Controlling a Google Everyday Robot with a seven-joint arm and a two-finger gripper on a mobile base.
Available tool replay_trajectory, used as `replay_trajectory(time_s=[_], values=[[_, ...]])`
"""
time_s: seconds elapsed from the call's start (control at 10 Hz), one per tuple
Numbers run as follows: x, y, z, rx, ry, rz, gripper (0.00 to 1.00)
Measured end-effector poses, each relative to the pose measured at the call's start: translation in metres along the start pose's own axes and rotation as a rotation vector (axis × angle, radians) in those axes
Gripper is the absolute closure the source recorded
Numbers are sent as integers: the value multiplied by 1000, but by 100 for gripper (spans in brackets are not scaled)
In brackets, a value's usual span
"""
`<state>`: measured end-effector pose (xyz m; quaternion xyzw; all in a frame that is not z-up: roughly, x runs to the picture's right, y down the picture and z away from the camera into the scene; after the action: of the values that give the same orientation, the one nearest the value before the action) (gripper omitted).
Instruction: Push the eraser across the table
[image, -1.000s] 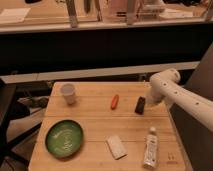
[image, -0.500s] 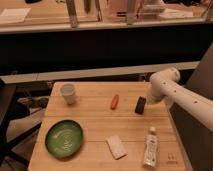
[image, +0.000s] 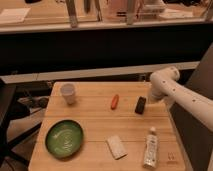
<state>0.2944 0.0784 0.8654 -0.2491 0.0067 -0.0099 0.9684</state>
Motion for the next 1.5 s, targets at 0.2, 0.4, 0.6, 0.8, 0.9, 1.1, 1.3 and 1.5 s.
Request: replay_trajectory(time_s=[0.2,0.4,0.6,0.8,0.9,1.1,1.3,1.5], values=[[2,-2,2,0,6,6,98],[4,-4,4,-1,11,11,98],[4,-3,4,-2,15,9,98],[4,-4,4,-1,19,11,98],[4,-4,5,-2,22,13,98],[5,-5,6,-4,26,16,98],[6,-5,6,-5,29,19,98],[6,-5,7,-6,32,23,98]])
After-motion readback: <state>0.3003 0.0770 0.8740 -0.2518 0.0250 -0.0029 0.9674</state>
